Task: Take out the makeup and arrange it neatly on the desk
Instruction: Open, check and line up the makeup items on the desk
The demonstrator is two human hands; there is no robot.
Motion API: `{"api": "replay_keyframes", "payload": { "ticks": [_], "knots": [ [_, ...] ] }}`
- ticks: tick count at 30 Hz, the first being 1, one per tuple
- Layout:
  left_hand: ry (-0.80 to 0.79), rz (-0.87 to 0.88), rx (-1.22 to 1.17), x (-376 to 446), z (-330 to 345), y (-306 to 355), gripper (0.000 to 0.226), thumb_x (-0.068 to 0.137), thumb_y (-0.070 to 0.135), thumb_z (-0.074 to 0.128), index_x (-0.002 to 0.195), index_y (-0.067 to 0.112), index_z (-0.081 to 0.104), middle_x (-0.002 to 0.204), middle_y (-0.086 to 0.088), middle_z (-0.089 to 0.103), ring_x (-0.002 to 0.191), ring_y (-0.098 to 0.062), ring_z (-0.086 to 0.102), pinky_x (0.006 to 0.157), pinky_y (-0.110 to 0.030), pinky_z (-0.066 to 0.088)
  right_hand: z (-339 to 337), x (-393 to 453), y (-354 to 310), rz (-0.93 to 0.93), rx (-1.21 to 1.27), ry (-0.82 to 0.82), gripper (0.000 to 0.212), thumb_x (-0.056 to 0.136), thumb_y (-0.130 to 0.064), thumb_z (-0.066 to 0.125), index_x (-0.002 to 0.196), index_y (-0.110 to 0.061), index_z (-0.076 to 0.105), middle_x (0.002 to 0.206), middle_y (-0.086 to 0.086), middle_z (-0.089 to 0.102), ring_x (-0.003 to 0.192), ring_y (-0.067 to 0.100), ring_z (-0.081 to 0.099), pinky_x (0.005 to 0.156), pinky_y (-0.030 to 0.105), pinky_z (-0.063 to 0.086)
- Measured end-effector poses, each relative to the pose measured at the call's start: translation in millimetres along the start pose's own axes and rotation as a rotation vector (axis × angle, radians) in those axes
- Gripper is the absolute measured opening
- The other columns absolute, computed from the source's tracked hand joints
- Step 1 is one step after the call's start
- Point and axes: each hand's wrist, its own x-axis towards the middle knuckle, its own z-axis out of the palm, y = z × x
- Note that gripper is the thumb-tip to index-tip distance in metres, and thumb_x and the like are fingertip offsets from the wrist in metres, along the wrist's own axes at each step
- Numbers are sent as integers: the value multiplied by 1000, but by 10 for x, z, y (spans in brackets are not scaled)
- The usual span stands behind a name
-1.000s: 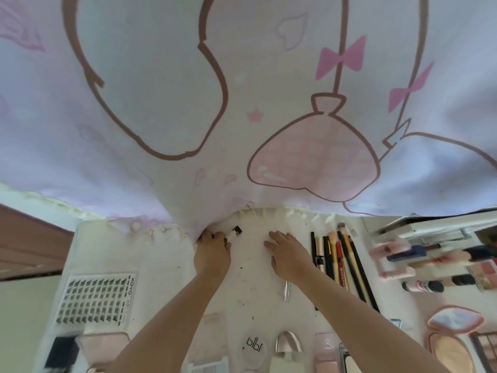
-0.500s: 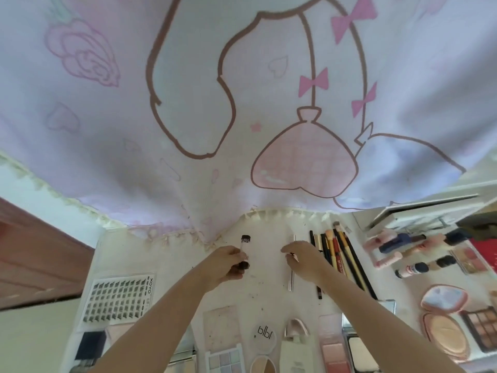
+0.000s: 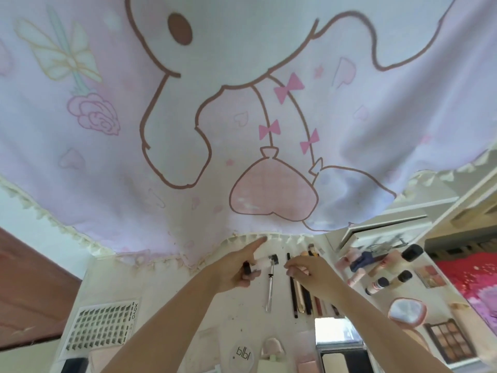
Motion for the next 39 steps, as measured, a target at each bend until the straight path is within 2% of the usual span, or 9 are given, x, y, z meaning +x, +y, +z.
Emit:
{"api": "replay_keyframes", "payload": {
  "ticks": [5, 14, 17, 19, 24, 28, 30, 33, 39],
  "knots": [
    [-70, 31, -49, 3, 146, 109, 54, 84, 2, 20, 109, 29, 59, 53, 3, 36, 44, -10, 30, 42, -17, 21, -204, -81, 90, -22, -14, 54, 21, 89, -7, 50, 100, -7, 68, 98, 6, 70, 84, 11, 59, 73, 3, 37],
    [-106, 151, -265, 65, 387, 56, 62, 92, -3, 24, 113, 53, 41, 70, -5, 63, 57, -19, 60, 55, -25, 50, -390, -123, 244, -65, -35, 50, 22, 90, -11, 49, 102, -8, 67, 97, 1, 68, 91, 12, 58, 82, 16, 39],
    [-113, 186, -289, 92, 448, 24, 51, 90, -9, 31, 114, 34, 45, 73, -11, 65, 67, -26, 67, 71, -33, 57, -397, -109, 272, -83, -7, 28, 22, 90, -12, 50, 105, -7, 66, 102, 5, 69, 92, 12, 60, 80, 9, 39],
    [47, 241, -309, 133, 486, 11, 33, 88, -12, 40, 103, 18, 45, 74, -13, 66, 66, -24, 68, 70, -32, 58, -415, -104, 285, -88, 30, 12, 21, 90, -12, 51, 104, -7, 66, 101, 5, 68, 86, 7, 58, 74, 2, 38],
    [557, 306, -7, 253, 493, -48, 23, 84, 2, 59, 79, 17, 43, 73, 0, 46, 63, -10, 48, 61, -20, 42, -410, -72, 262, -127, 148, -10, 23, 90, -16, 52, 110, -17, 61, 95, -4, 68, 82, 1, 60, 84, 15, 46],
    [542, 376, -32, 291, 560, -65, 28, 80, -5, 62, 68, 12, 44, 65, -2, 46, 58, -12, 48, 57, -17, 46, -399, 5, 166, -165, 200, -95, 19, 91, -26, 49, 108, -35, 46, 85, -19, 58, 62, -11, 58, 65, 8, 48],
    [549, 413, 124, 308, 592, -50, 28, 77, -5, 66, 67, 13, 47, 64, 1, 51, 61, -11, 47, 62, -20, 43, -414, 69, 118, -140, 263, -64, 7, 93, -27, 45, 94, -31, 51, 74, -14, 59, 49, -8, 55, 50, 7, 43],
    [523, 445, 359, 303, 646, 11, 28, 74, -1, 70, 70, 20, 52, 70, 6, 57, 59, -1, 52, 60, -13, 45, -480, 145, 94, -14, 372, -2, 30, 95, -31, 39, 71, -18, 50, 44, -10, 52, 30, 1, 40, 35, 11, 31],
    [594, 598, 873, 279, 782, 116, 7, 90, 19, 54, 95, 17, 57, 74, 12, 49, 70, -7, 49, 61, -12, 37, -504, 219, 12, 83, 389, 116, 39, 97, -24, 35, 59, -15, 38, 41, -5, 41, 32, 5, 36, 38, 15, 29]
  ]
}}
